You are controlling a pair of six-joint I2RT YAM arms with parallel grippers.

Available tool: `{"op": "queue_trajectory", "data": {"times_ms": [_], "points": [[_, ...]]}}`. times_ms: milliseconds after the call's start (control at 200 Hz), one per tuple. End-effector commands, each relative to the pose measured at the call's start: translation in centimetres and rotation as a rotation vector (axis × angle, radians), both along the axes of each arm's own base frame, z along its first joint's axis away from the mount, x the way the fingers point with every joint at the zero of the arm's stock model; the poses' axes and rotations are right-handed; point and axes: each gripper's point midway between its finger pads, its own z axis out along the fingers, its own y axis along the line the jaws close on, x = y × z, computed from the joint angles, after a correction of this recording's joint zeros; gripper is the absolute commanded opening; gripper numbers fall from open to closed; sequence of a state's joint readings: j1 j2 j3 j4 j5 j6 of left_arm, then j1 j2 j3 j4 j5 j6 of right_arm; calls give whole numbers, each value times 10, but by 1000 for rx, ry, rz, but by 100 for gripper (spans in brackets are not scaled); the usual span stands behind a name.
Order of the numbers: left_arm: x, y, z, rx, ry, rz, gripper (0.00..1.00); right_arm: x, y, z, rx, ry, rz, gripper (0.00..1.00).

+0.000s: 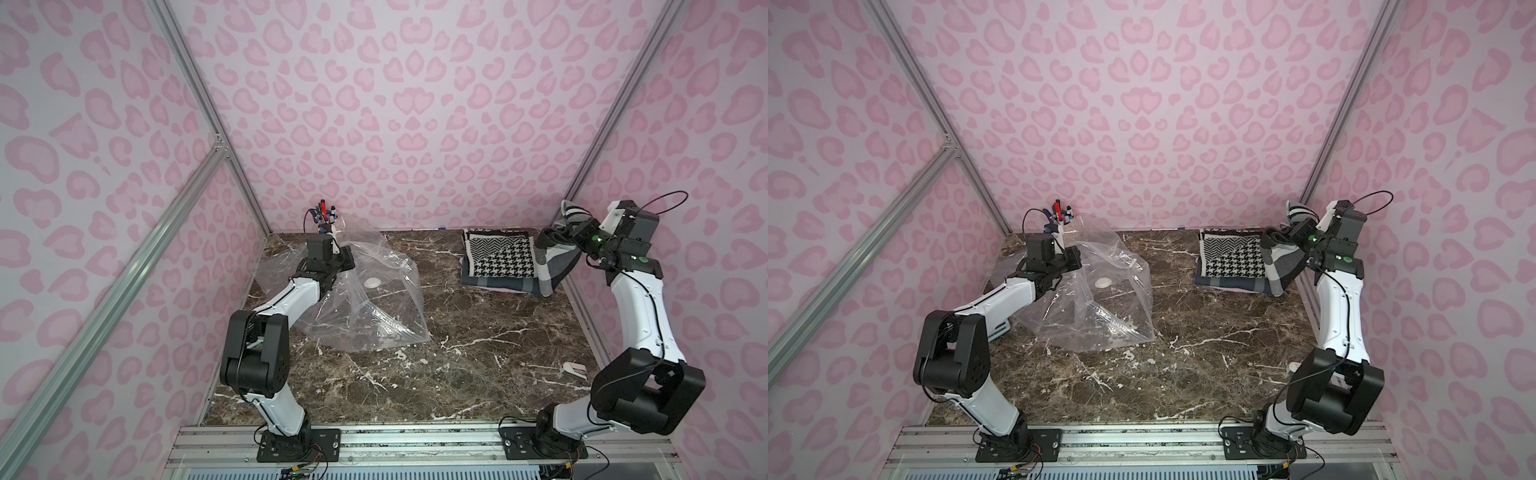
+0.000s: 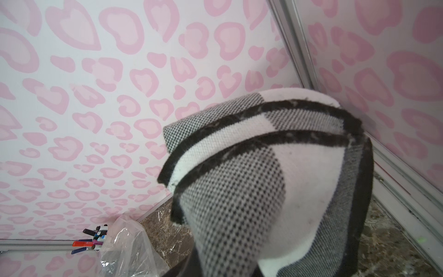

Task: Take the blanket out of the vacuum bag
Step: Place the blanket at the corner of the board.

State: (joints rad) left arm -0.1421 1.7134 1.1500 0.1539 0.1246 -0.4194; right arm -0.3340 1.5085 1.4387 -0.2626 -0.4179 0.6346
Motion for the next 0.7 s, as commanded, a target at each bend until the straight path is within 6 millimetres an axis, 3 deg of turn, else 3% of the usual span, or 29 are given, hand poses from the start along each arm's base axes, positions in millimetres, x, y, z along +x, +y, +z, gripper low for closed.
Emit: {"op": "queue_trajectory", "data": {"times_ms": [0,520,695], "points": [[3,2,4,11,-7,7,4,13,5,19,-40,-79,57,0],[2,4,5,22,-3,10,4,52,39,5,-51,-42,173,0],[1,5,5,25,-2,15,4,62,60,-11,-50,-12,231,0]]}}
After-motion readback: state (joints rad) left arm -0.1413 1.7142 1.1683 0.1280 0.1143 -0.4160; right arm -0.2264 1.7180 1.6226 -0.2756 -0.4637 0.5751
